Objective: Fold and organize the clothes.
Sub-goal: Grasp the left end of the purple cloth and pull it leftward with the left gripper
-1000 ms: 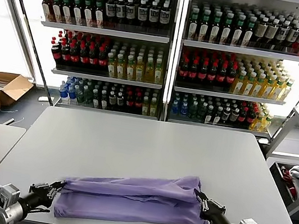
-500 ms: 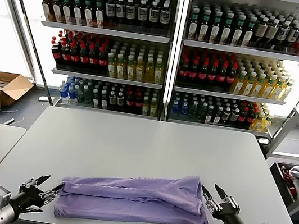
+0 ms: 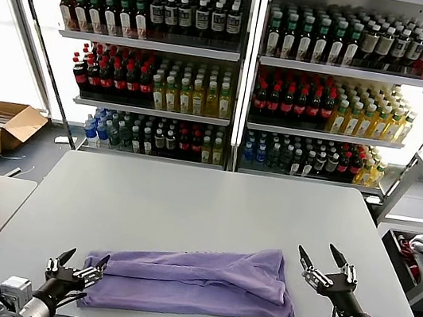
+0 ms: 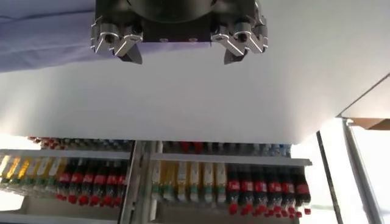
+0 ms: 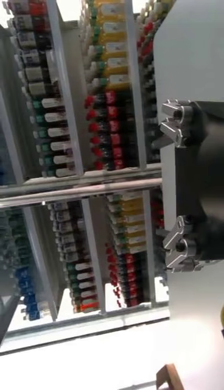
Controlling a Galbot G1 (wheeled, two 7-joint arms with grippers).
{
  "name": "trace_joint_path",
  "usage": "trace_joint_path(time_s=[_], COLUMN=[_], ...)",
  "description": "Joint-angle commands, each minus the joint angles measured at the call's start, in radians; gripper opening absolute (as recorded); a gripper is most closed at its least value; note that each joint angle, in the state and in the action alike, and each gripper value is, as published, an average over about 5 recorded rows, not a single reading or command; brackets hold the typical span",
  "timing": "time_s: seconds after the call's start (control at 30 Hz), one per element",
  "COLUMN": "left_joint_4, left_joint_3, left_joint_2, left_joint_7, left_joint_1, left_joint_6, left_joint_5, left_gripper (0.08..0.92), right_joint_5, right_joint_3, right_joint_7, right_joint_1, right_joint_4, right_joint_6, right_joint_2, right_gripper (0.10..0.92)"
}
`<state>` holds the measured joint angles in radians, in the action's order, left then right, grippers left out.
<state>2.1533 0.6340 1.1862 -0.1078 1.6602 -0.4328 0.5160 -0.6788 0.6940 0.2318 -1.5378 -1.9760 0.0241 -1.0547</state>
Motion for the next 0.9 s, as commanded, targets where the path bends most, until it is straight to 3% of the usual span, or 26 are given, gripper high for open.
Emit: trace_joint_path(time_s=[0.03, 0.43, 0.9], left_joint_4=[-0.001, -0.065, -0.077], left_joint_3=[-0.074, -0.078, -0.088], left_joint_2=[0.168, 0.225, 0.204], left_joint_7=[-0.139, -0.136, -0.08], left_joint_1=[-0.013, 0.0, 0.001], left_joint_6=[-0.057, -0.064, 0.002], left_joint_5=[-0.071, -0.121, -0.119], left_gripper=[0.819, 0.6, 0.189], right_joint_5=[-0.031, -0.034, -0.032], right_joint_3=[0.006, -0.003, -0.022], right_joint_7=[0.015, 0.005, -0.003], right_joint_1=[0.01, 0.035, 0.055], right_joint_4=[0.022, -0.002, -0.03], right_joint_6=[0.052, 0.047, 0.027], right_joint_2=[-0.006, -0.004, 0.0], right_gripper=[0.823, 0.823, 0.823])
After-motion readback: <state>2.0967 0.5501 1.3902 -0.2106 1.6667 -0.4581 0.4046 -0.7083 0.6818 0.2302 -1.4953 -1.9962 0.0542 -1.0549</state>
